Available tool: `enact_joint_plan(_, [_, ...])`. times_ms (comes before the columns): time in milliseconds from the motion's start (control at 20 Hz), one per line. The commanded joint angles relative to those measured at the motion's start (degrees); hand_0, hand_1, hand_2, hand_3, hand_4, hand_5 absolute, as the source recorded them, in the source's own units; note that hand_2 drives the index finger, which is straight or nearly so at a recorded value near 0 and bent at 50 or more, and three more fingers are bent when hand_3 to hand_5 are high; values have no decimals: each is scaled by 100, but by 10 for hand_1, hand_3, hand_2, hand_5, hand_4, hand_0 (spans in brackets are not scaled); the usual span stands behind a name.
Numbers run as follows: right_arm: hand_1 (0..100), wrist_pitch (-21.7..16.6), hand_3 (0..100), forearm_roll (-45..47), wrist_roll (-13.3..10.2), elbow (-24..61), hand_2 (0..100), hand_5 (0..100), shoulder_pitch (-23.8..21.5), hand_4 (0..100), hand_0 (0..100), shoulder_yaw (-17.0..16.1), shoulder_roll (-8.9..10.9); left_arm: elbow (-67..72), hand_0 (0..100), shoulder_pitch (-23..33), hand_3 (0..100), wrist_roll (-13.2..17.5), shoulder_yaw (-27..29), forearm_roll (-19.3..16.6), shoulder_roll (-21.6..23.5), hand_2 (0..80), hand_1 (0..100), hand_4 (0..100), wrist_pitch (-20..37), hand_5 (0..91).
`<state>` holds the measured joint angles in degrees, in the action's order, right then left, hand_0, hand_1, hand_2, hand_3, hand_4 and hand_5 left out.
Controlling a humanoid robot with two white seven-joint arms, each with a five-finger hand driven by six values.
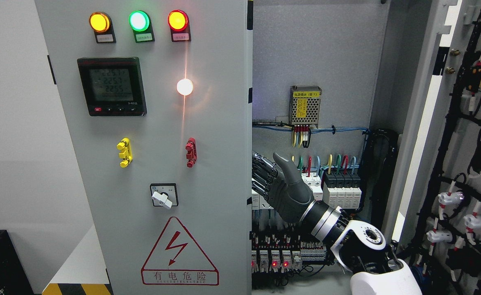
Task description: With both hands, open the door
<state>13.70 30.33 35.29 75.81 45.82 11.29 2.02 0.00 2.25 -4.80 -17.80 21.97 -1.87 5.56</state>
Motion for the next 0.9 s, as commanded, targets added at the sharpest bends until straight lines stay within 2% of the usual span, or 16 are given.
enact_joint_plan(0, [0, -7, 0, 0, 66, 13, 0, 0, 15, 0, 191, 163, 0, -158, 0, -14, 0, 5, -4, 0, 11, 0, 0, 0, -3, 0])
enact_joint_plan(852, [0, -7, 0, 0, 84, 48, 0, 0, 24, 0, 191, 163, 9, -141, 0, -5, 0, -4, -4, 9, 64, 0, 0, 0, -3, 0])
